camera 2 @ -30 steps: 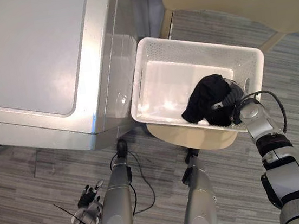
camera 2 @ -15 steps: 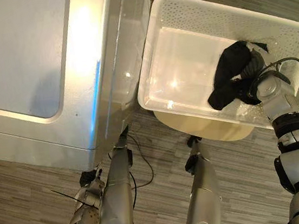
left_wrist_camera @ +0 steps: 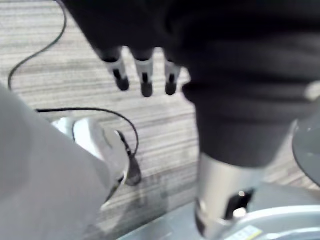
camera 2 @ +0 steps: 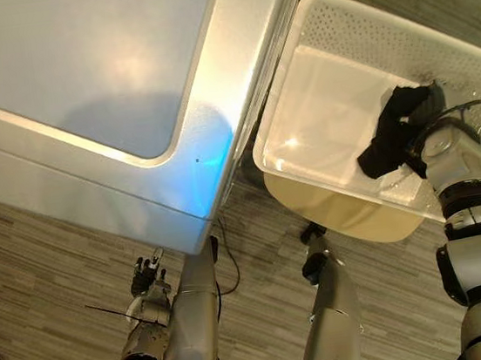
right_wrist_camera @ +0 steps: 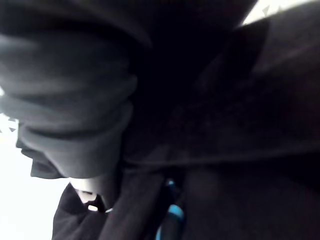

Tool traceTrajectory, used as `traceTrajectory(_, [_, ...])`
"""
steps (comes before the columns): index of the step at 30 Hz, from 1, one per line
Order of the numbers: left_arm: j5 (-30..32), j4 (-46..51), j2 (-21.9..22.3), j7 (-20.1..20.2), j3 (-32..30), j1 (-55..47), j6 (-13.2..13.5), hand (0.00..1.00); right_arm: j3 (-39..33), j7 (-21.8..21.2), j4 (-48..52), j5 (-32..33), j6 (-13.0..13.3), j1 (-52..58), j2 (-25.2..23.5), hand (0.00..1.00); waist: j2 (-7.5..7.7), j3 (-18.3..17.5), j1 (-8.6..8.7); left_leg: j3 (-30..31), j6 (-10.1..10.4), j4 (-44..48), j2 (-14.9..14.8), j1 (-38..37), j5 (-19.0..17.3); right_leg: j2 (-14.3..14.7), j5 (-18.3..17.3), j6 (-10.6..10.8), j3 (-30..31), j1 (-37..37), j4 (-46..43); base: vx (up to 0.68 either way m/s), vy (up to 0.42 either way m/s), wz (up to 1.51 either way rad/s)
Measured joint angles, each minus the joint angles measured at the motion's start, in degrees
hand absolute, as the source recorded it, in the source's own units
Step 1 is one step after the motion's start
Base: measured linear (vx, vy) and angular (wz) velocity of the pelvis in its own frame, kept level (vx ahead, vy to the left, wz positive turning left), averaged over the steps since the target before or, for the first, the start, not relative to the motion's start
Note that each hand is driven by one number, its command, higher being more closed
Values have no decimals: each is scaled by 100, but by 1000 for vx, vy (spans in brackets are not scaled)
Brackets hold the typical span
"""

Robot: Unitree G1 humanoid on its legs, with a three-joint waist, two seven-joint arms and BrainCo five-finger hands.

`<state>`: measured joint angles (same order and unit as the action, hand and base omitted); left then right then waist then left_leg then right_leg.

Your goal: Pick up the laundry basket with both hands and put the clothes into the washing machine.

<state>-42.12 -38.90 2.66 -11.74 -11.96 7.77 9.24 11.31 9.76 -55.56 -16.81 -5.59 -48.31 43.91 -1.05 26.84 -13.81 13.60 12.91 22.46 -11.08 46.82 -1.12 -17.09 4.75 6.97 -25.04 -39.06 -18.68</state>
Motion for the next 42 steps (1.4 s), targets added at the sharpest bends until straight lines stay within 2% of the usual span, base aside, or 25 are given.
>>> traceTrajectory(5, [0,-12,37,-76,-18,-3,-4,0,-172,-94,55,502,21,272,-612,100,-4,-69,13,-94,-12,2,-98,-444,-32,32,-70,-43,33,390,-38,5,-2,-2])
traceTrajectory(8, [0,-111,28,-74,-139,-8,-28,0,-579,-121,210,1122,45,669,-966,100,1,-72,40,-156,-33,2,-90,-764,-60,23,-155,-22,100,627,-129,-14,-14,3])
traceTrajectory(11, [4,-188,-9,-79,-174,-139,-136,0,-1279,-102,680,1773,60,1210,-1273,100,10,-73,78,-280,-69,-35,-82,-1177,-90,-1,-172,-5,189,957,-134,-2,0,-1])
traceTrajectory(13, [11,-252,-64,-81,-175,-283,-161,0,-1847,18,1108,2241,93,1570,-1552,100,24,-74,185,-306,-90,-76,-60,-1460,-109,-26,-205,36,202,1211,-134,3,1,7])
traceTrajectory(15, [54,-354,-147,-79,-201,-448,-254,0,-2485,160,1676,2827,264,2096,-1888,100,79,-83,347,-333,-116,-255,14,-1862,-122,-140,-345,137,199,1518,-194,8,2,19])
traceTrajectory(19, [241,-376,-242,-77,-277,-683,-390,0,-3278,313,2790,3302,307,2873,-2345,100,143,-93,417,-431,-118,-472,59,-2469,-125,-226,-443,177,215,1978,-199,28,17,5])
traceTrajectory(21, [366,-545,-232,-76,-673,-872,-440,0,-3636,440,3387,3652,482,3245,-2776,100,297,-341,539,-527,-99,-670,72,-2807,-152,-270,-521,217,218,2215,-170,62,16,-1])
traceTrajectory(24, [381,-922,-181,-85,-1046,-1108,-547,0,-3879,520,3936,3893,616,3639,-3107,100,423,-766,661,-665,-148,-867,62,-3196,-172,-260,-497,260,206,2546,69,121,17,-12])
traceTrajectory(27, [456,-1175,-165,-78,-1283,-1418,-659,0,-4012,530,4072,3980,709,3754,-3223,100,476,-1303,689,-899,-149,-1088,-5,-3614,-202,-132,-356,330,311,2864,501,145,16,-29])
traceTrajectory(30, [682,-1287,-123,-52,-1301,-1625,-755,0,-3977,514,4201,4024,762,3738,-3221,100,414,-1709,723,-1086,-167,-1269,-11,-4029,-228,-54,-166,362,416,3266,902,145,16,-28])
traceTrajectory(33, [670,-1288,-85,-16,-1301,-1703,-769,0,-3817,508,4354,4023,758,3721,-3240,100,342,-1858,711,-1240,-183,-1305,-30,-4337,-293,-2,-103,391,520,3542,1119,103,16,-24])
traceTrajectory(36, [555,-1354,-58,50,-1325,-1837,-779,0,-3475,413,4726,4091,786,3692,-3339,100,273,-2128,839,-1300,-169,-1460,-68,-4618,-308,61,-92,408,535,3778,1272,70,-5,-8])
traceTrajectory(39, [554,-1487,-38,56,-1331,-1838,-784,0,-3168,350,5040,4113,961,3684,-3496,100,192,-2221,839,-1264,-165,-1464,-109,-4756,-345,102,-114,417,484,3963,1299,12,-20,5])
traceTrajectory(42, [476,-1509,57,56,-1359,-1901,-781,0,-2889,233,5064,4331,1023,3639,-3547,100,104,-2298,823,-1084,-169,-1476,-99,-4721,-339,97,-136,420,285,4105,1327,-36,-18,32])
